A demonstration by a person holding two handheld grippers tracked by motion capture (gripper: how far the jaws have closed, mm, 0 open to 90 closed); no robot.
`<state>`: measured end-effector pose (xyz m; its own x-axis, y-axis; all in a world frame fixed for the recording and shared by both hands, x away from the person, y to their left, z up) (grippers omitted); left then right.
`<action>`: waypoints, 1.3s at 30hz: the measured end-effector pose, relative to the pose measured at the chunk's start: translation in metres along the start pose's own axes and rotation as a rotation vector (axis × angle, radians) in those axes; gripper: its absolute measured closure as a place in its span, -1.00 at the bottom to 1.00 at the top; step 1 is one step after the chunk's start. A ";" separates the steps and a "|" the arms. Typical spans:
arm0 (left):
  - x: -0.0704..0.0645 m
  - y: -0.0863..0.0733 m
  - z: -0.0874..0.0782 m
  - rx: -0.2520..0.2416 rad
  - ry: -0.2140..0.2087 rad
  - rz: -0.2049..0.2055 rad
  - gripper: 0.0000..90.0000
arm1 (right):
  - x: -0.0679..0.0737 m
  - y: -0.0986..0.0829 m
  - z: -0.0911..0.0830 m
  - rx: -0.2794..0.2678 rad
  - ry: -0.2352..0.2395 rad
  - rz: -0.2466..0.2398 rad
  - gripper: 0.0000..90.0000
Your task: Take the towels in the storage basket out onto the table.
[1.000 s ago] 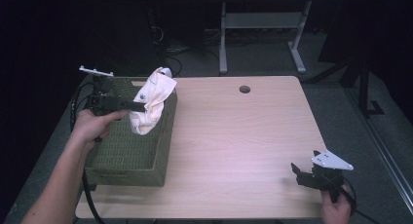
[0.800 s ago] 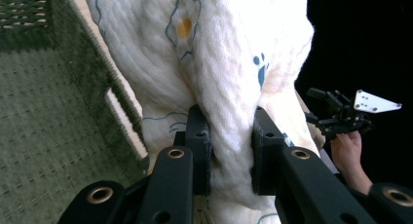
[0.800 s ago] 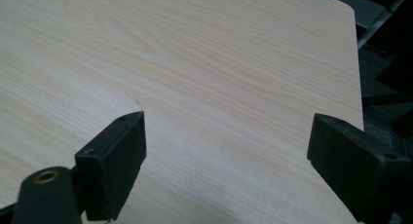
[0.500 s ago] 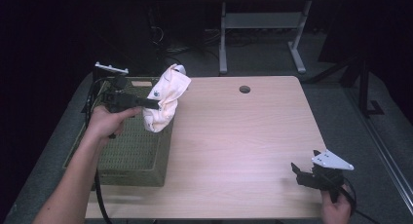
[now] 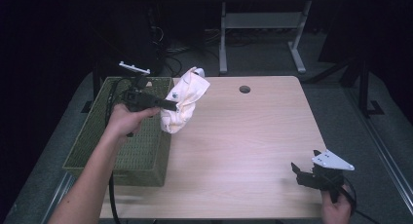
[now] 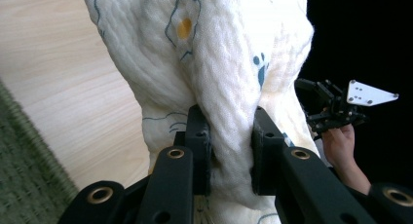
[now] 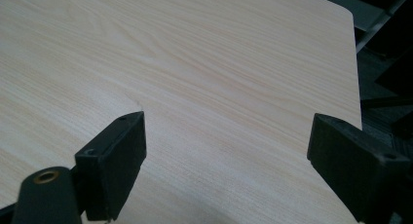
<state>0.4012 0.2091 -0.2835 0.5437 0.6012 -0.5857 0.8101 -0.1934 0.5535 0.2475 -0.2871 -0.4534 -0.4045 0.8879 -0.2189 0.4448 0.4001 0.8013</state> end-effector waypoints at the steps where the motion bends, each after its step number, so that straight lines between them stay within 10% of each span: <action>1: 0.000 0.000 0.002 0.005 0.001 0.002 0.64 | 0.000 0.000 0.000 -0.001 0.000 0.001 -0.69; 39: -0.024 0.014 0.114 0.072 -0.037 0.034 0.65 | 0.001 0.000 0.000 -0.009 0.008 0.017 -0.69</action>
<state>0.4248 0.1038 -0.3291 0.5779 0.5648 -0.5890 0.8038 -0.2694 0.5304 0.2471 -0.2865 -0.4539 -0.4034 0.8927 -0.2007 0.4443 0.3829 0.8100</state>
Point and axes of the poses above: each handheld gripper's, and its own axes: z roughly forward along the jaws, y roughly out of its top, x roughly to its left, the point moved 1 cm from there along z, roughly forward along the jaws, and after that the axes turned 3 degrees about -z, right-handed, at the moved point
